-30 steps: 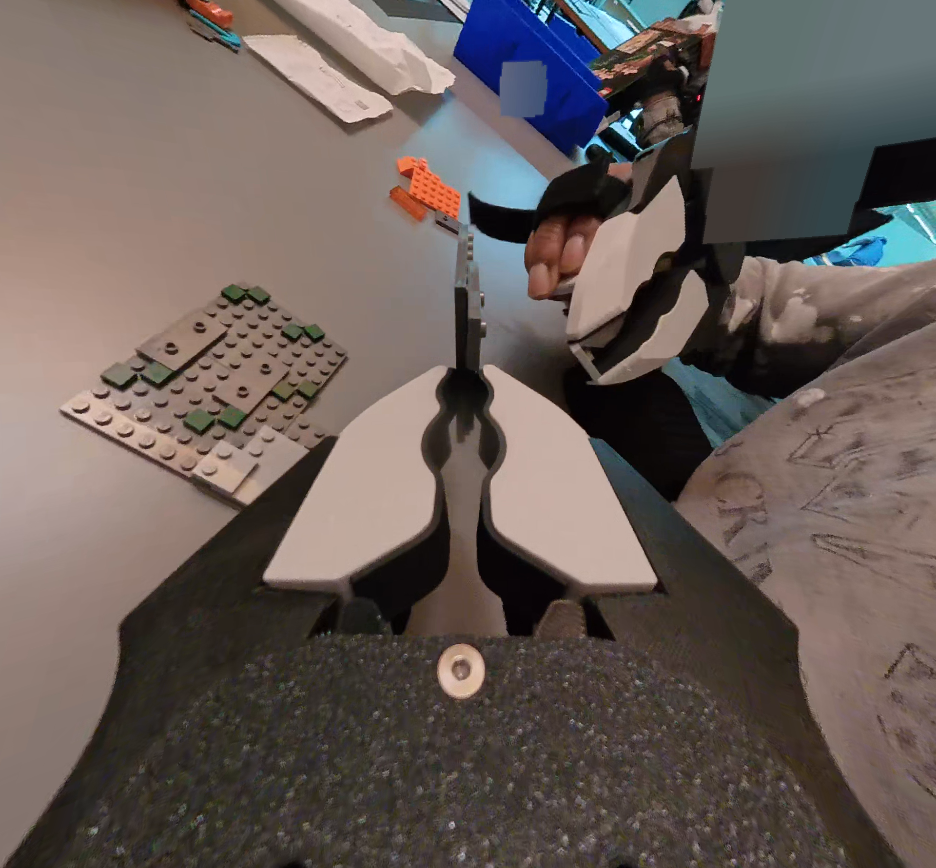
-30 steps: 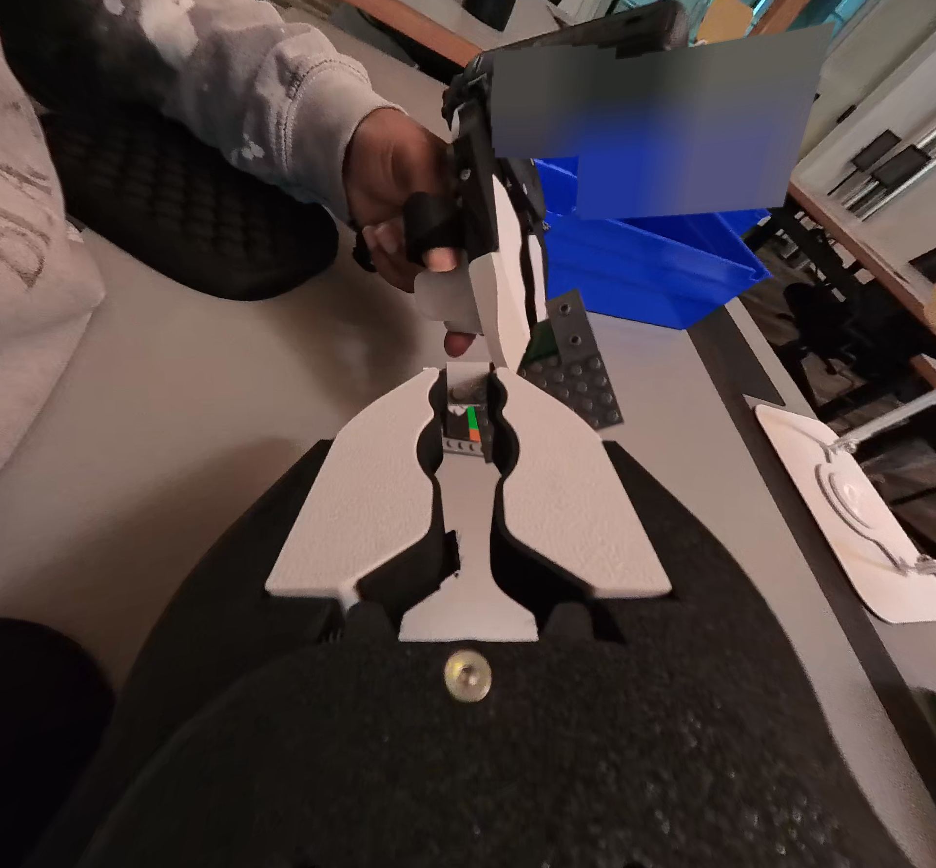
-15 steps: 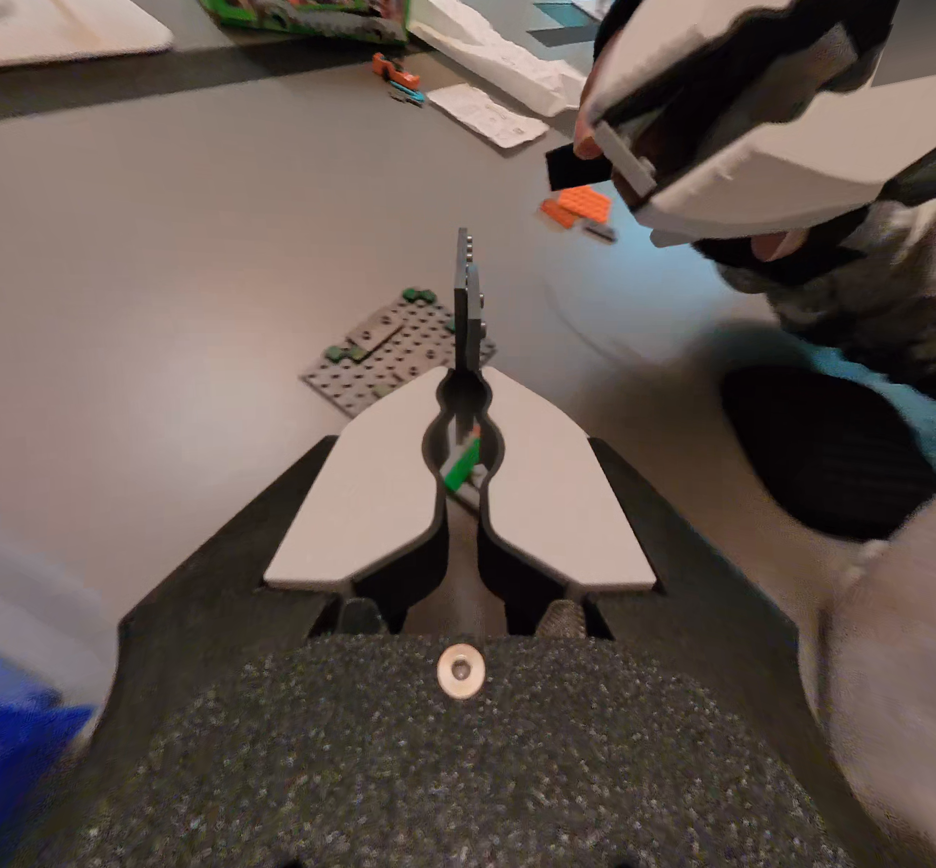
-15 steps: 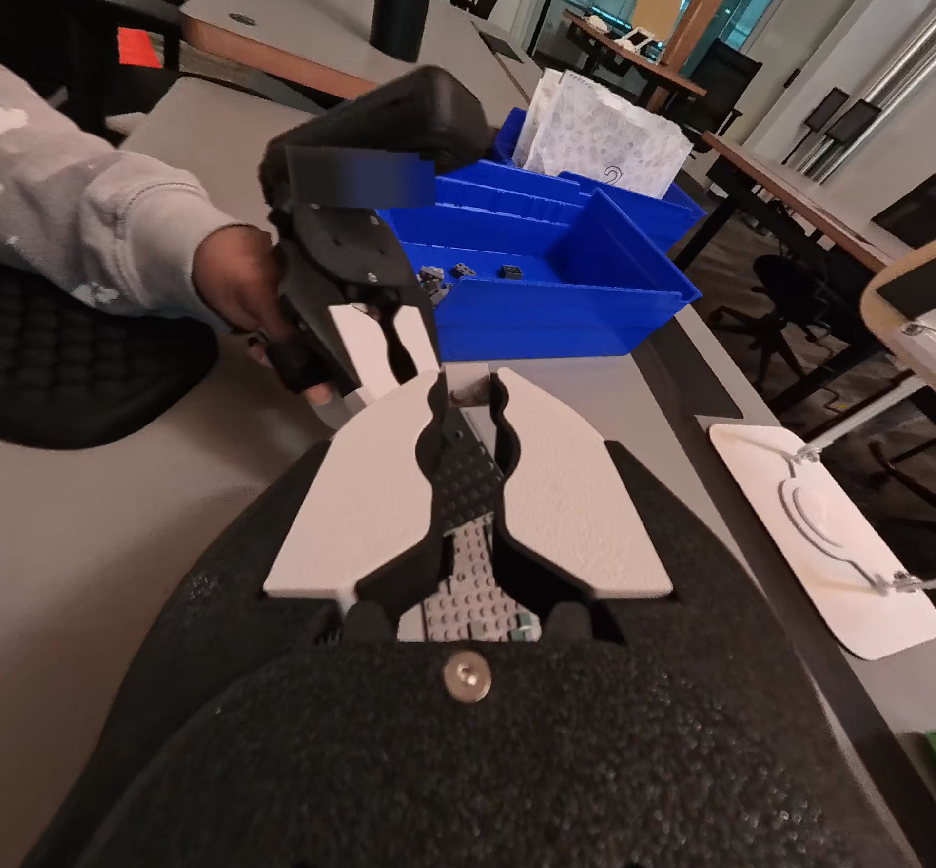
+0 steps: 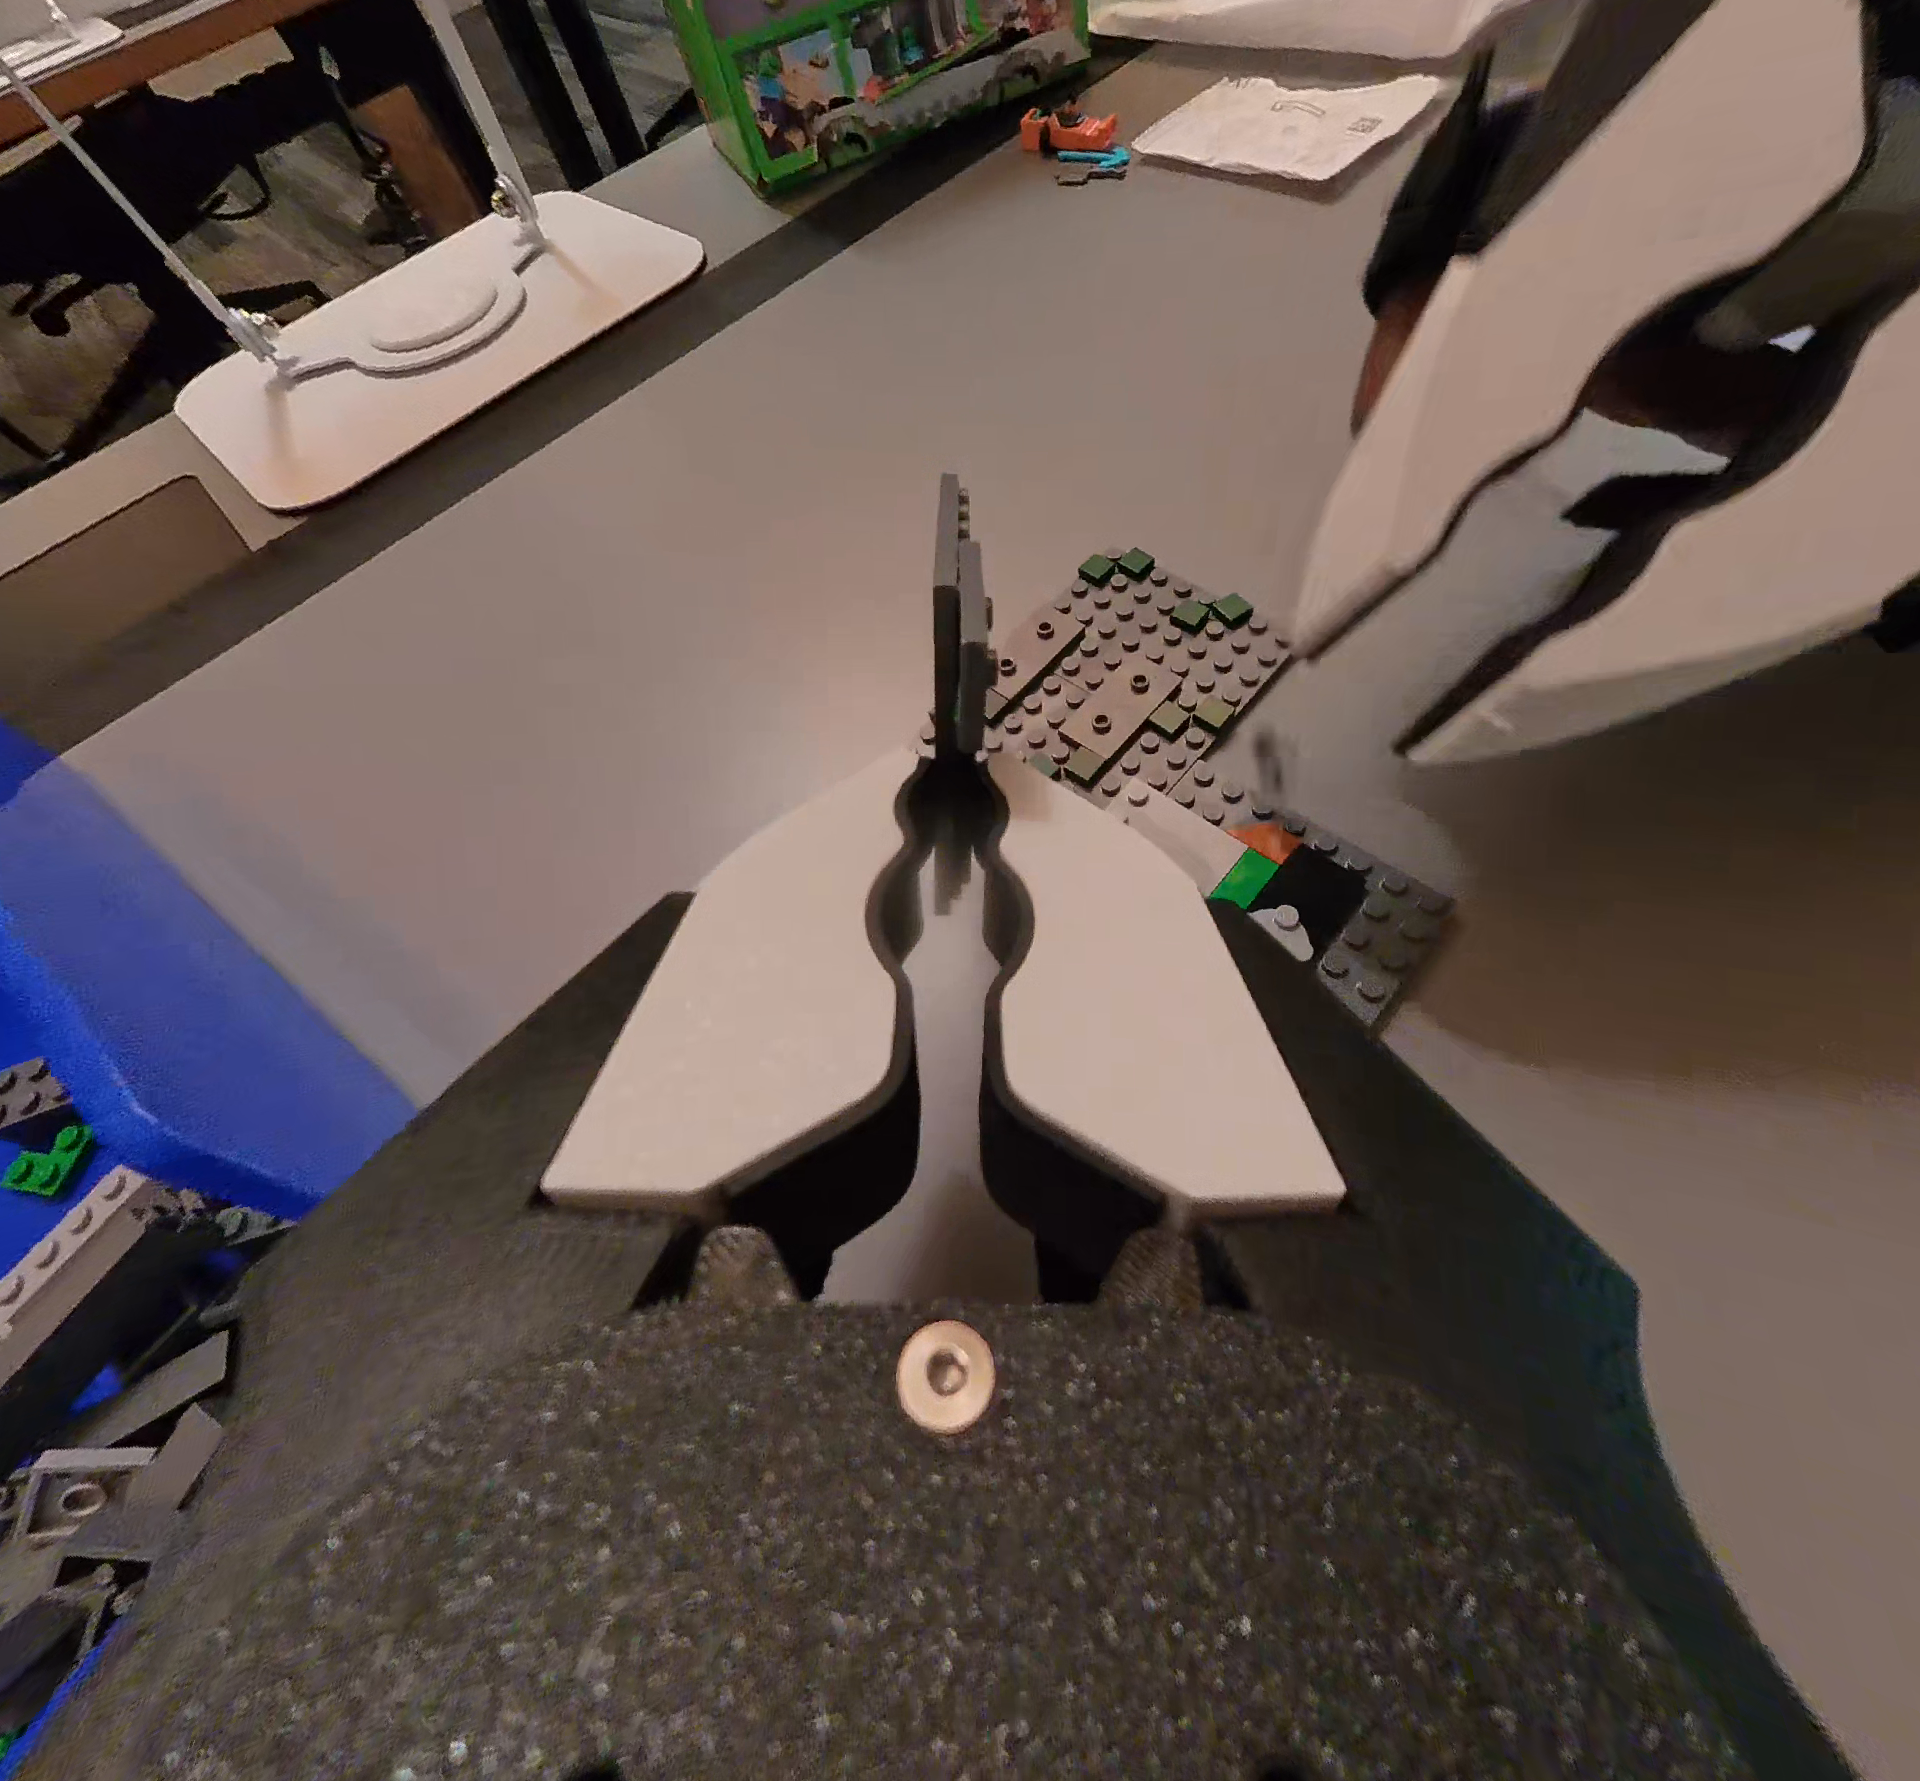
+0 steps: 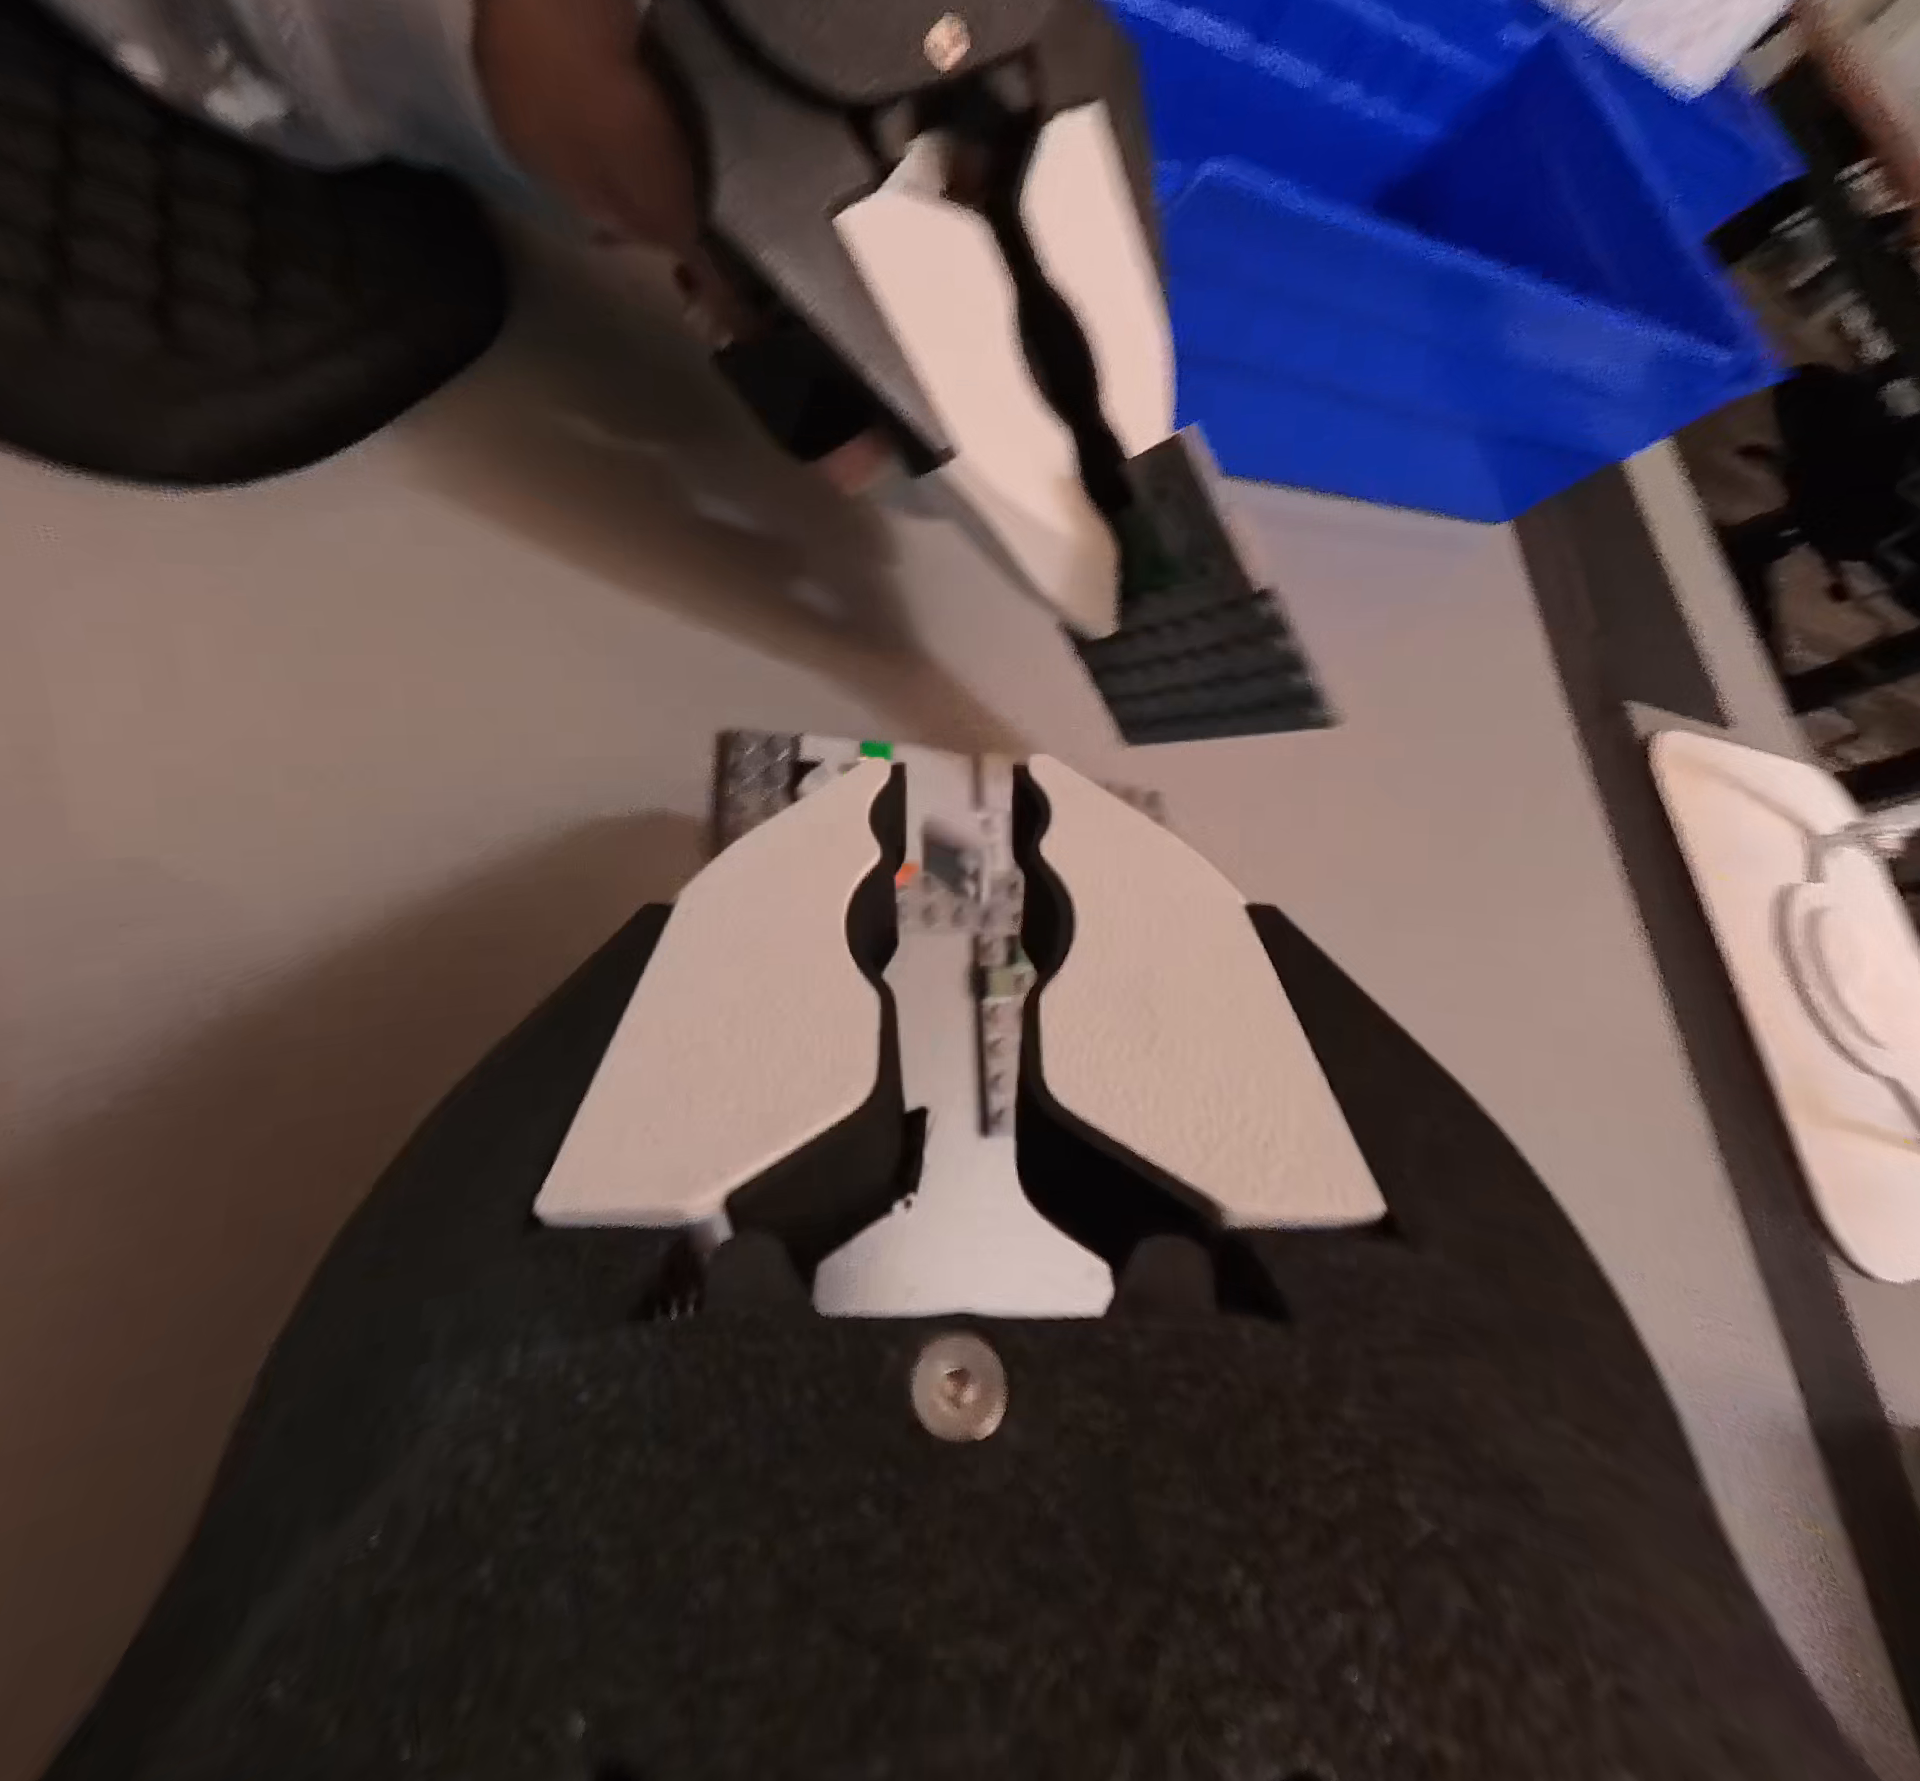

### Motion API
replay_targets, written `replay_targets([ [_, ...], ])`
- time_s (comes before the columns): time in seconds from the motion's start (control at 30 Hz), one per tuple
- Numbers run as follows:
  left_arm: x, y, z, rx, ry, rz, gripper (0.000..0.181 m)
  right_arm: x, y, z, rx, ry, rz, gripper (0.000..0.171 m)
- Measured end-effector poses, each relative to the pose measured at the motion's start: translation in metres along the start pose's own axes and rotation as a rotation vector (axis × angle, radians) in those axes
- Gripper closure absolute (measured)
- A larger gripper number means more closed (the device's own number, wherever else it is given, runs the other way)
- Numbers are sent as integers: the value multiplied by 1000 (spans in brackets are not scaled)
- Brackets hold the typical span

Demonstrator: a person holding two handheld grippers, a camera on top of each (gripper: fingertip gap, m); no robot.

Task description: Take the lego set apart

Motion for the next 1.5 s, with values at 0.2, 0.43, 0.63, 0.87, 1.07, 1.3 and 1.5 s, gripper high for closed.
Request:
replay_targets([
  [0.2, 2, 0, 8, 48, -24, -1, 175, 3, -16, -16, 2, 65, -59, 145],
  [0.43, 5, 1, 31, 243, -70, -18, 175, -24, 17, 13, -76, -125, 41, 145],
  [0.63, -2, 9, 53, 406, -111, 60, 175, -11, 3, 13, -192, -103, -83, 145],
  [0.87, -10, 16, 50, 475, -103, 172, 167, -14, 1, 7, -191, -46, -45, 166],
  [1.07, -28, 31, 47, 549, -34, 317, 161, -21, 0, 13, -232, -99, -103, 167],
  [1.3, -27, 25, 64, 772, -10, 292, 177, -14, -5, 6, -243, -81, -154, 166],
  [1.5, -29, 24, 86, 974, -12, 296, 178, -18, -13, 25, 37, -76, -169, 167],
])
Point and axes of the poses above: each gripper's, where its closed fingertips meet, x out along the fingers, y out of its top, z = x × y across the jaws, the point moved 5 cm from there along -x, back along the fingers, and after that the axes turned 4 degrees about x, right-handed, at the moved point
